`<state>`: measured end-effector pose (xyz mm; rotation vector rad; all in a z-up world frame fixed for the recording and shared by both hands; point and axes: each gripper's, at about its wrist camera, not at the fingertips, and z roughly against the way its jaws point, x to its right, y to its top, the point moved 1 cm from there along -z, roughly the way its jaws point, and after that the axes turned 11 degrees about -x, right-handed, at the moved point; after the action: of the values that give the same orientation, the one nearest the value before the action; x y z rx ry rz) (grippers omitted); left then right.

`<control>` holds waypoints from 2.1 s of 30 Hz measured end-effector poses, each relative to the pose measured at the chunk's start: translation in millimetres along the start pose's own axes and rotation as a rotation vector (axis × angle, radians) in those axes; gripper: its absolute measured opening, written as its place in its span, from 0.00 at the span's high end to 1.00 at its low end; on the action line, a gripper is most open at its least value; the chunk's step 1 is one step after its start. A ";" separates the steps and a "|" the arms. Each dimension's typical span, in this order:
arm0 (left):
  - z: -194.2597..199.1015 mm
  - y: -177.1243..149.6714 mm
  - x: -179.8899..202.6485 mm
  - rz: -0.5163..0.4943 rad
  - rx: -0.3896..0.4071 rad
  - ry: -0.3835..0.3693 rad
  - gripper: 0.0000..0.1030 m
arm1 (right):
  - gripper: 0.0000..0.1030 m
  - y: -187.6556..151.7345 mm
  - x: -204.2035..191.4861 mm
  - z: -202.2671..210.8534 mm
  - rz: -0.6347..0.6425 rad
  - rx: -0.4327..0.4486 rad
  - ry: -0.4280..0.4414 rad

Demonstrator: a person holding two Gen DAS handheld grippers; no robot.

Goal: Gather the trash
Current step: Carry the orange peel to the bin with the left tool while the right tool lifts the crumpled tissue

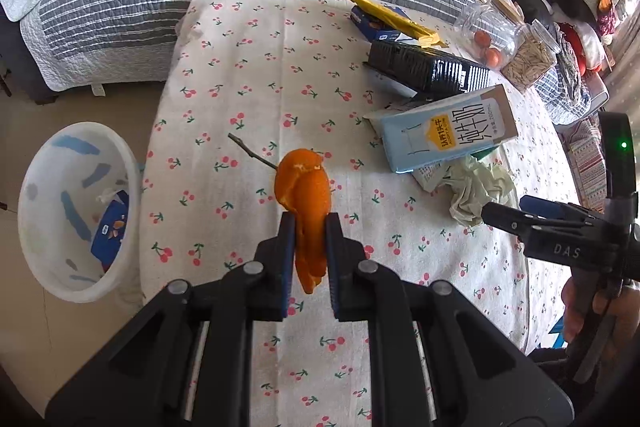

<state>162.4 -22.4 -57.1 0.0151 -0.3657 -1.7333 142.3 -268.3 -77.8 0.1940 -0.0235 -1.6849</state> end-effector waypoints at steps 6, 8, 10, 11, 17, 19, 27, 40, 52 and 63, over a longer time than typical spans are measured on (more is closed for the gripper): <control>1.5 -1.3 -8.4 0.017 -0.001 -0.002 0.84 | 0.15 9.7 -0.4 -13.3 -0.025 -0.007 0.028; 1.7 -1.5 -8.8 0.017 -0.001 -0.001 0.84 | 0.21 11.6 -0.2 -18.2 -0.027 -0.016 0.043; 1.3 -1.3 -8.9 0.018 -0.002 -0.003 0.84 | 0.26 12.2 0.9 -22.0 -0.028 -0.020 0.064; 1.3 -1.5 -9.0 0.018 -0.003 -0.004 0.84 | 0.29 12.5 1.5 -22.9 -0.028 -0.021 0.077; 0.4 -1.0 -8.2 0.015 -0.008 -0.005 0.84 | 0.54 11.6 1.4 -22.4 0.001 -0.011 0.083; 0.9 -1.2 -8.4 0.016 -0.006 -0.006 0.84 | 0.66 11.3 0.5 -19.7 0.013 -0.007 0.090; 7.3 -2.5 -19.3 0.028 0.009 -0.003 0.84 | 0.69 -0.9 5.0 -1.1 0.042 0.014 0.083; 31.6 -10.3 -77.5 0.131 0.063 0.028 0.84 | 0.69 -18.4 -16.3 35.2 0.095 0.075 0.146; 37.4 -22.0 -141.8 0.246 0.083 0.099 0.84 | 0.69 -10.9 -79.2 29.9 0.185 0.090 0.176; 19.5 -16.8 -177.3 0.299 0.082 0.180 0.83 | 0.69 -6.9 -104.9 18.4 0.211 0.089 0.163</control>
<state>177.6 155.0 -76.9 0.1665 -0.2898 -1.4081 144.4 -165.7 -48.5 0.3829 0.0030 -1.4545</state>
